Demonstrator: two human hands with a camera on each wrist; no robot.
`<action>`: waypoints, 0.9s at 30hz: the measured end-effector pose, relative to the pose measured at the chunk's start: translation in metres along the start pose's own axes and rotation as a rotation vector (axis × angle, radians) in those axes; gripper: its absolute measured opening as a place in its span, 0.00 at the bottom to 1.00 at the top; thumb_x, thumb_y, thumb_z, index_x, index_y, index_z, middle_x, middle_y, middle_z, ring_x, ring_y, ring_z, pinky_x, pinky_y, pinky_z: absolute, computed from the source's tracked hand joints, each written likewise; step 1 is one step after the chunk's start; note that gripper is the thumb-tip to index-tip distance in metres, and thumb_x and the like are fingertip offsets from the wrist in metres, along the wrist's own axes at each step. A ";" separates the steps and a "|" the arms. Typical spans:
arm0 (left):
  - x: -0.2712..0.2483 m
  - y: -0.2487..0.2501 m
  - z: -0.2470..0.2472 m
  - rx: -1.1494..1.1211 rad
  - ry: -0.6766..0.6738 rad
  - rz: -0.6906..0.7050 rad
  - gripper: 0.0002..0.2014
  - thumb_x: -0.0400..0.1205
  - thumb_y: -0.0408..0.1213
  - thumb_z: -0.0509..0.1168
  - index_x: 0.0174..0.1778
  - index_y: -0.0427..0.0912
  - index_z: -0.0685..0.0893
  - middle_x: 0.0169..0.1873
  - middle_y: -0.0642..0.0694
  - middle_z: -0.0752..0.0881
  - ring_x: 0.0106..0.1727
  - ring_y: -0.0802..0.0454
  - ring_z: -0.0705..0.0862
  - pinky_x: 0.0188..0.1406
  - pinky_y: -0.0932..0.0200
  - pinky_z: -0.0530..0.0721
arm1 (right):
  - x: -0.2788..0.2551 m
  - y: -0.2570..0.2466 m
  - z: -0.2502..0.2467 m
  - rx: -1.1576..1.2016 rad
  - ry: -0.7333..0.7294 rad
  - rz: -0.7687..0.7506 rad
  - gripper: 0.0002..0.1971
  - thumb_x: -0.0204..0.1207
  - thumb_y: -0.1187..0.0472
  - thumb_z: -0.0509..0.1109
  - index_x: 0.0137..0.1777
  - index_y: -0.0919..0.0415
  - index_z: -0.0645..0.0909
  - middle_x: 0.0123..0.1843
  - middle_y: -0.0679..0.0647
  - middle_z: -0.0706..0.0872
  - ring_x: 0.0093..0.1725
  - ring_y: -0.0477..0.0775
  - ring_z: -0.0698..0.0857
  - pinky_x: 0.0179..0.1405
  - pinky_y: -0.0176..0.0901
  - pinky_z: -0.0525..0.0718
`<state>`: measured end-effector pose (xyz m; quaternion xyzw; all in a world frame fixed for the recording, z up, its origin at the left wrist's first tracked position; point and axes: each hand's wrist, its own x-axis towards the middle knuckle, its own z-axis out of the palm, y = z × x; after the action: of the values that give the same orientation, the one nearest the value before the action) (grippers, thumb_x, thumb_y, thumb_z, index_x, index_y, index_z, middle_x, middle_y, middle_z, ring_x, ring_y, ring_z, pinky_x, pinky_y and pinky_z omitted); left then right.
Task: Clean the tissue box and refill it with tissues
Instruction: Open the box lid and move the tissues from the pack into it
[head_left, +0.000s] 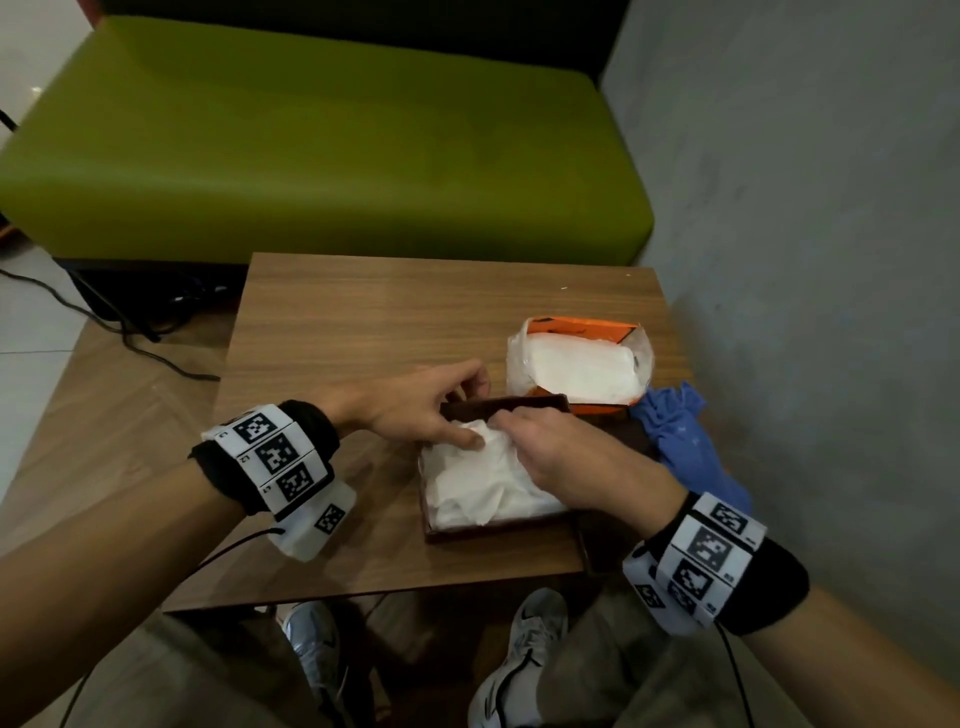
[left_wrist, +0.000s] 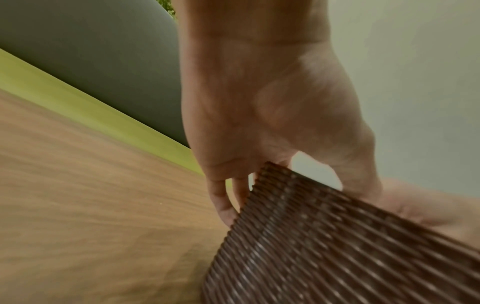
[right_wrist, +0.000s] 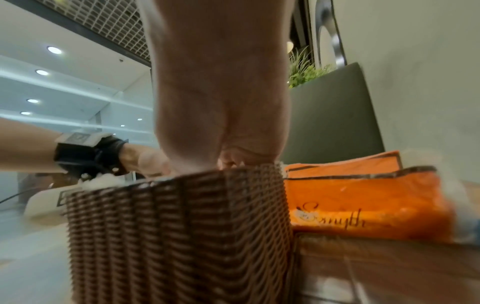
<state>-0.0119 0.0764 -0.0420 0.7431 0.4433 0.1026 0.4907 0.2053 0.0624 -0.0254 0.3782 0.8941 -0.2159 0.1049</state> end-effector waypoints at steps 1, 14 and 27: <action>0.001 0.001 0.001 0.010 0.008 0.006 0.18 0.76 0.45 0.74 0.56 0.47 0.75 0.53 0.49 0.82 0.53 0.49 0.83 0.54 0.43 0.86 | 0.004 -0.002 0.002 -0.042 -0.024 0.007 0.22 0.82 0.66 0.62 0.76 0.53 0.68 0.67 0.53 0.79 0.63 0.55 0.81 0.59 0.49 0.81; 0.009 0.000 0.006 0.108 0.035 0.026 0.16 0.75 0.35 0.74 0.52 0.46 0.74 0.48 0.47 0.82 0.46 0.50 0.82 0.45 0.50 0.86 | 0.000 -0.020 0.003 -0.181 -0.089 -0.054 0.31 0.75 0.45 0.73 0.77 0.48 0.67 0.70 0.50 0.70 0.66 0.55 0.73 0.58 0.52 0.80; -0.001 0.000 0.003 0.021 -0.044 -0.078 0.18 0.78 0.33 0.72 0.60 0.45 0.74 0.55 0.47 0.83 0.53 0.53 0.84 0.49 0.56 0.88 | 0.004 -0.021 0.006 -0.168 -0.058 -0.082 0.12 0.78 0.67 0.67 0.61 0.59 0.81 0.62 0.54 0.77 0.59 0.58 0.78 0.52 0.52 0.80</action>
<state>-0.0111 0.0735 -0.0427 0.7322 0.4622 0.0623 0.4963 0.1876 0.0486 -0.0258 0.3247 0.9204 -0.1551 0.1531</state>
